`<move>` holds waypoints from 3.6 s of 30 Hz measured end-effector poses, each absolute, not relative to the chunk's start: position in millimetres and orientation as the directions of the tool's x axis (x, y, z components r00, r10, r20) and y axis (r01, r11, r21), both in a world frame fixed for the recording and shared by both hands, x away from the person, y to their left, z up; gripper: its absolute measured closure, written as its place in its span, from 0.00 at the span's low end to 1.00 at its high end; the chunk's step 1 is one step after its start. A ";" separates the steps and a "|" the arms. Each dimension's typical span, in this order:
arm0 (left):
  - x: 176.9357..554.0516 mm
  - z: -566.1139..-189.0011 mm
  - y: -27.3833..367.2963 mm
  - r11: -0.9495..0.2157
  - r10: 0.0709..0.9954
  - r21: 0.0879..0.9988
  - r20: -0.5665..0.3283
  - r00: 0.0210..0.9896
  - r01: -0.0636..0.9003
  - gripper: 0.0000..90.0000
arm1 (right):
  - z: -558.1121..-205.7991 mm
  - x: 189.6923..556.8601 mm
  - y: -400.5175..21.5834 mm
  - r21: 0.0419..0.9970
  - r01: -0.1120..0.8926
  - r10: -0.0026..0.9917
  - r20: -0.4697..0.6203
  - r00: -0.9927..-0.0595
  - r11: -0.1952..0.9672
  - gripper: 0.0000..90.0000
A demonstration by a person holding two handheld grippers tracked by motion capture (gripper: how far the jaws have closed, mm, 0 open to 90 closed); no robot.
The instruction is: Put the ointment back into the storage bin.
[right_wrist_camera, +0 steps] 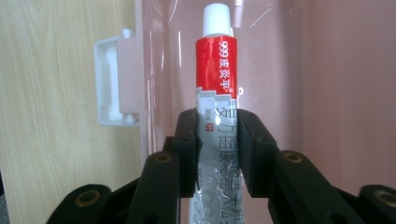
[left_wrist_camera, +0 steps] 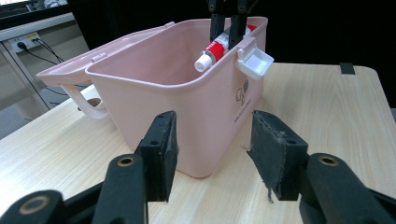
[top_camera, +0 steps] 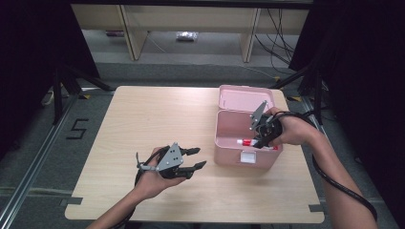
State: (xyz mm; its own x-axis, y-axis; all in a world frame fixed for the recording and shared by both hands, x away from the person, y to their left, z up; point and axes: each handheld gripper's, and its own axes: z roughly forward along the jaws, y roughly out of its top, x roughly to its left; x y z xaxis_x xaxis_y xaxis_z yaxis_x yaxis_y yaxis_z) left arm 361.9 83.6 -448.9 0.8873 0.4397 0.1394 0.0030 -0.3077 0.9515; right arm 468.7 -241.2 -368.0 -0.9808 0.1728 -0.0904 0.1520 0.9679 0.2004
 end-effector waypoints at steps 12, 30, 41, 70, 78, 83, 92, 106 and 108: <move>361.9 -449.4 84.4 -0.309 0.440 0.951 0.140 0.887 0.003 0.56 | -374.5 472.4 -238.8 0.192 0.132 0.150 -0.080 -0.985 0.972 0.80; 359.9 -451.3 81.7 -0.311 0.436 0.950 0.134 0.890 0.009 0.56 | -384.9 475.1 -237.3 0.179 0.145 0.158 -0.060 -0.986 0.973 0.80; 359.9 -452.0 82.6 -0.310 0.434 0.951 0.137 0.890 0.005 0.56 | -391.1 478.4 -235.5 0.172 0.155 0.163 -0.037 -0.986 0.973 0.80; 360.5 -451.8 81.2 -0.319 0.427 0.948 0.140 0.893 0.004 0.56 | -402.8 485.9 -231.6 0.153 0.116 0.121 -0.024 -0.992 0.981 0.80; 360.4 -451.4 80.7 -0.317 0.427 0.948 0.140 0.893 0.003 0.56 | -402.8 486.6 -230.6 0.146 0.143 0.147 -0.016 -0.989 0.979 0.80; 360.4 -451.5 80.9 -0.317 0.428 0.948 0.139 0.893 0.004 0.56 | -404.3 488.4 -230.6 0.158 0.141 0.144 -0.009 -0.990 0.977 0.80; 360.0 -451.4 80.6 -0.322 0.427 0.947 0.141 0.893 0.004 0.56 | -407.8 495.4 -233.2 0.145 0.143 0.145 -0.002 -0.989 0.979 0.80; 359.7 -452.5 80.2 -0.317 0.428 0.948 0.136 0.893 0.008 0.56 | -413.0 499.5 -233.2 0.145 0.188 0.185 0.036 -0.982 0.971 0.80; 359.6 -452.5 80.2 -0.316 0.429 0.949 0.136 0.893 0.008 0.56 | -414.1 501.5 -233.7 0.151 0.162 0.159 0.033 -0.987 0.975 0.80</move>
